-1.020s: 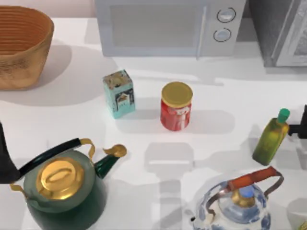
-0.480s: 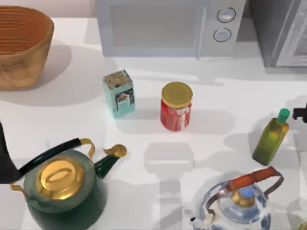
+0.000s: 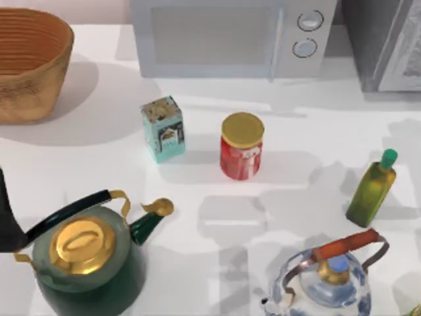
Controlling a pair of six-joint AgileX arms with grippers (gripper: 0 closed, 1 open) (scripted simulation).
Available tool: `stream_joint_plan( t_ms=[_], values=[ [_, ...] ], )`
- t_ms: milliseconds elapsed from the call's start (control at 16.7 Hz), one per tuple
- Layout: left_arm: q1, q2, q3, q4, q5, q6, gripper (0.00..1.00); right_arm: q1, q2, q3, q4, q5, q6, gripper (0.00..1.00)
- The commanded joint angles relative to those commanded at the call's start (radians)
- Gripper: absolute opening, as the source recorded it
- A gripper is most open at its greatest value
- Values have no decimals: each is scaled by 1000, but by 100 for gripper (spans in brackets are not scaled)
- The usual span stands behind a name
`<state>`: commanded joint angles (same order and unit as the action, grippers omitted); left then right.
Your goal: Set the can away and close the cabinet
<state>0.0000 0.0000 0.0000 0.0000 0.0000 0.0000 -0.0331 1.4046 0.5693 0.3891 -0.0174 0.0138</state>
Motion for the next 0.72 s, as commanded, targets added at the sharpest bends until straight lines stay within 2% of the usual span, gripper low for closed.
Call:
stream_joint_plan(
  t_ms=[180, 720],
  values=[
    [0, 0, 0, 0, 0, 0, 100, 0, -86, 48, -89, 1, -6, 0],
    [0, 0, 0, 0, 0, 0, 100, -2, -157, 20, -113, 2, 0, 0]
  ],
)
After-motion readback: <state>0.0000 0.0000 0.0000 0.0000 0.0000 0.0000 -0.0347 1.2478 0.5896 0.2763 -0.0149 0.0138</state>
